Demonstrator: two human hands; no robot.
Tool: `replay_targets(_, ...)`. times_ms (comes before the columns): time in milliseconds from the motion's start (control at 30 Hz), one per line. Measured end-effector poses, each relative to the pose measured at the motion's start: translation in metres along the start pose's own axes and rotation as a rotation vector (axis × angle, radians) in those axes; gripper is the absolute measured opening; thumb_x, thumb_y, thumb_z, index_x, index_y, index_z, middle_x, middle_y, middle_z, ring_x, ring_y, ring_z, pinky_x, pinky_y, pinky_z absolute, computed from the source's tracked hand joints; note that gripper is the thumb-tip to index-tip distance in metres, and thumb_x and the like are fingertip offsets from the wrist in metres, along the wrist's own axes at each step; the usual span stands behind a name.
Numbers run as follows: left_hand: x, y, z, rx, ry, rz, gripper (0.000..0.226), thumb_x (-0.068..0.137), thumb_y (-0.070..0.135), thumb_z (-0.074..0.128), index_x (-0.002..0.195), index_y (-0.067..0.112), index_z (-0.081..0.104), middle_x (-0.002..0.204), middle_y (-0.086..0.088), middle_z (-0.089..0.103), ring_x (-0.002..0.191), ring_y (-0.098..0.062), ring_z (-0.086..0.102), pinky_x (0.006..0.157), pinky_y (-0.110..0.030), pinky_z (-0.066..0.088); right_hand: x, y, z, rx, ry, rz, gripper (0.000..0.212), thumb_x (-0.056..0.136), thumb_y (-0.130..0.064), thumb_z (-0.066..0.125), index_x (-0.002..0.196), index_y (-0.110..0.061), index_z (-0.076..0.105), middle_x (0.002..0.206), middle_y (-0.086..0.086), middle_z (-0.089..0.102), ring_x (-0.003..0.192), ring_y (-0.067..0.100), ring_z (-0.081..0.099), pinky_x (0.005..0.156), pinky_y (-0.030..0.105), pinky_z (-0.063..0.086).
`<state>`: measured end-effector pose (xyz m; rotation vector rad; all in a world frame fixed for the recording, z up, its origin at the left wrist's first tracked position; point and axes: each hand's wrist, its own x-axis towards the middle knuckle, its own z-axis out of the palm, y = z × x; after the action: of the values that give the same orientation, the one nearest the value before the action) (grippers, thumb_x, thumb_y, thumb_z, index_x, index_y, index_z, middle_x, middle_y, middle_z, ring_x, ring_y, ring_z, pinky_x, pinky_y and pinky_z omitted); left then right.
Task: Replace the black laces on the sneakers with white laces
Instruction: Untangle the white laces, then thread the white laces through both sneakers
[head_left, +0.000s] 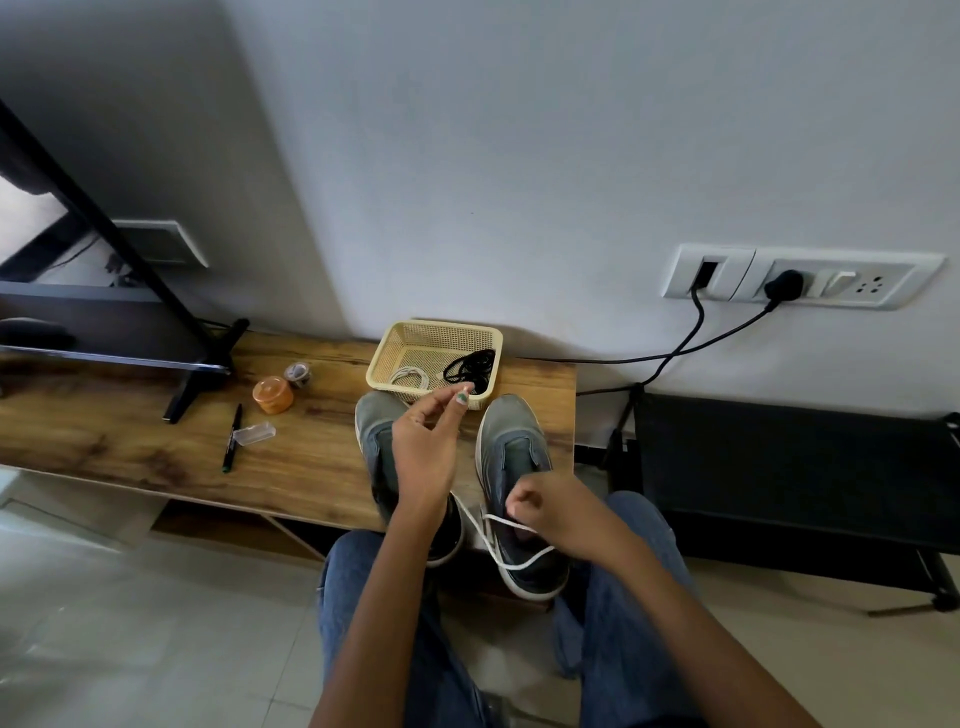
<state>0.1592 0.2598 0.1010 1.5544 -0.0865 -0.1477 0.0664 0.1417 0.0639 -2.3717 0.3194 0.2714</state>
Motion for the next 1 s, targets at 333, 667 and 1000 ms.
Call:
replay_targets(333,0.017,-0.065,0.026,0.591,-0.101,-0.098,0.008,0.082,0.03,0.072,0.074,0.032,0.07,0.073,0.012,0.069,0.076,-0.009,0.066,0.072,-0.029,0.053,0.049,0.039,-0.001,0.288,0.448,0.247,0.019,0.086,-0.019,0.065,0.099,-0.005,0.07,0.093,0.008,0.07,0.087,0.019,0.064,0.071,0.023,0.042)
replay_targets(667,0.031,-0.098,0.048,0.955,-0.174,-0.076,0.008,0.086,0.037,0.066,0.086,0.032,0.072,0.094,0.008,0.071,0.099,-0.016,0.06,0.086,-0.039,0.046,0.081,0.055,0.01,0.267,0.349,0.359,0.032,0.077,-0.019,0.072,0.105,-0.005,0.07,0.097,0.009,0.071,0.095,0.021,0.066,0.073,0.021,0.043)
replay_targets(1000,0.04,-0.108,0.066,1.118,-0.175,-0.061,0.016,0.089,0.041,0.061,0.098,0.032,0.072,0.103,0.003,0.069,0.111,-0.018,0.05,0.089,-0.037,0.028,0.086,0.068,0.005,0.331,0.297,0.327,0.022,0.084,-0.013,0.063,0.102,-0.005,0.073,0.1,0.01,0.073,0.093,0.018,0.065,0.077,0.026,0.047)
